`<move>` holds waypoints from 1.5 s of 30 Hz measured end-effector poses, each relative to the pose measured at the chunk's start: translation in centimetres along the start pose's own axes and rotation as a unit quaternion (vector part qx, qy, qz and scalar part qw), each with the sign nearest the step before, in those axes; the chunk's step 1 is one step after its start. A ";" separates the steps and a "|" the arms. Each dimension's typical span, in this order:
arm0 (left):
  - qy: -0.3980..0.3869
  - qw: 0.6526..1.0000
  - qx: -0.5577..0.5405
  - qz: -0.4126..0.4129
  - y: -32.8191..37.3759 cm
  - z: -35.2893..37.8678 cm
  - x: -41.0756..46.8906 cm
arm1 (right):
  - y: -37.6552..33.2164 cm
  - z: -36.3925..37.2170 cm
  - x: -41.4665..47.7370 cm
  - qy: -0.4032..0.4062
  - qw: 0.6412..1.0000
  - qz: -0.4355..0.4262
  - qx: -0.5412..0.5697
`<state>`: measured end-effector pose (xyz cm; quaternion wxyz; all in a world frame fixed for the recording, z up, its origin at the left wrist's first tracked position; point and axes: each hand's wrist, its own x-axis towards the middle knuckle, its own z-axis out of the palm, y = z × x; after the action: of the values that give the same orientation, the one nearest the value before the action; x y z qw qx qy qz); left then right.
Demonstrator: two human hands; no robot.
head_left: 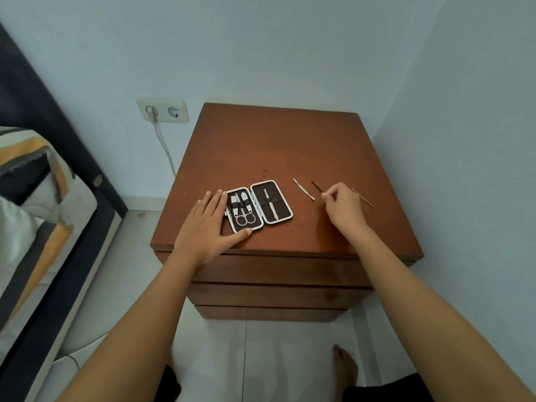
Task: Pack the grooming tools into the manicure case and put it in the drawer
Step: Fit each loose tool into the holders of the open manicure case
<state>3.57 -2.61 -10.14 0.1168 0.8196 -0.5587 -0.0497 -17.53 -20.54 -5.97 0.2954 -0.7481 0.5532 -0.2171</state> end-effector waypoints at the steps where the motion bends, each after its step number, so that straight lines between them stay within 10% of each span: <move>1: 0.001 1.000 0.000 0.000 0.0 0.0 0.0 | -0.9 0.5 -0.7 0.008 0.999 -0.033 0.035; 7: 0.003 1.000 -0.004 -0.002 0.1 0.0 -0.1 | -4.6 5.6 -5.1 -0.005 0.982 -0.184 0.040; 45: -0.001 1.000 -0.017 0.001 0.1 0.0 -0.1 | -2.3 5.7 -8.3 0.026 0.929 -0.324 -0.180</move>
<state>3.48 -2.57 -10.09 0.1302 0.8171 -0.5584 -0.0595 -14.70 -10.93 -8.53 0.0554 -0.9212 0.3182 -0.2171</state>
